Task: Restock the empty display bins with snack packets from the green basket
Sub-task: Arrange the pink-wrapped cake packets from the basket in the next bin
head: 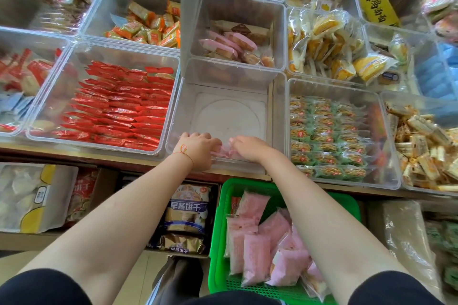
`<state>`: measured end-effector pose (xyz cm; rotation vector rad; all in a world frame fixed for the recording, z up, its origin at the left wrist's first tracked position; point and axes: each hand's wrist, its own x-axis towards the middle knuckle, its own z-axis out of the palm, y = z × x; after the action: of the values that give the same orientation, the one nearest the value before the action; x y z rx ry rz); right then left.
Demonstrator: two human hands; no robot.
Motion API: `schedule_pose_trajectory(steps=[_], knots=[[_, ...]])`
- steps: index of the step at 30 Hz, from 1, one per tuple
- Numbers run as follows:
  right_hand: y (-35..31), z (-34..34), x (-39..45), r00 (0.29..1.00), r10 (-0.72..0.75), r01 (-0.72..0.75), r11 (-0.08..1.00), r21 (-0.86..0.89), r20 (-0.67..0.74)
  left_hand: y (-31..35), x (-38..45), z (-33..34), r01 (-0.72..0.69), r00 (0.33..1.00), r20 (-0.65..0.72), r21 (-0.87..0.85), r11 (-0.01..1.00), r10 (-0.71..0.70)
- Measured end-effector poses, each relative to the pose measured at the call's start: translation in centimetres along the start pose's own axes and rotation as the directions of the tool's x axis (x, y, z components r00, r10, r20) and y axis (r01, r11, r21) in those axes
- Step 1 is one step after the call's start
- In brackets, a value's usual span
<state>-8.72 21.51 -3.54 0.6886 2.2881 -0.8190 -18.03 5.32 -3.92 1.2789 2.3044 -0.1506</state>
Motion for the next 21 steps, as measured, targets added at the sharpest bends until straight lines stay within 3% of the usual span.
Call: schedule_pose_trajectory(steps=[5, 11, 13, 15, 16, 17, 18, 21], knots=[[-0.5, 0.3, -0.1, 0.999, -0.002, 0.001, 1.000, 0.006, 0.035, 0.4, -0.2, 0.4, 0.017, 0.998, -0.069, 0.045, 0.999, -0.014], [-0.5, 0.8, -2.9, 0.963, -0.082, 0.108, 0.990, 0.092, -0.257, 2.1, -3.2, -0.3, -0.043, 0.974, -0.225, -0.084, 0.996, 0.023], [-0.8, 1.0, -5.0, 0.886, -0.098, 0.176, 0.975, 0.133, -0.453, 3.2, -5.0, -0.2, -0.089, 0.899, -0.437, -0.154, 0.984, 0.013], [-1.1, 1.5, -7.8, 0.773, -0.085, 0.269, 0.941, 0.204, -0.628, 4.6, -6.8, 0.7, -0.153, 0.737, -0.674, -0.236, 0.960, -0.048], [-1.2, 2.0, -9.3, 0.737, -0.077, 0.310, 0.921, 0.235, -0.672, 5.3, -7.7, 1.3, -0.155, 0.700, -0.708, -0.279, 0.948, -0.094], [-1.2, 2.6, -10.7, 0.718, -0.078, 0.341, 0.906, 0.251, -0.692, 6.2, -8.5, 2.2, -0.134, 0.714, -0.688, -0.318, 0.939, -0.131], [-1.1, 3.4, -11.8, 0.719, -0.083, 0.359, 0.894, 0.267, -0.690, 6.9, -9.0, 3.2, -0.097, 0.770, -0.619, -0.351, 0.932, -0.153], [0.5, 6.9, -12.8, 0.853, -0.025, 0.271, 0.876, 0.400, -0.522, 7.9, -8.7, 6.9, 0.052, 0.960, -0.239, -0.357, 0.932, -0.145]])
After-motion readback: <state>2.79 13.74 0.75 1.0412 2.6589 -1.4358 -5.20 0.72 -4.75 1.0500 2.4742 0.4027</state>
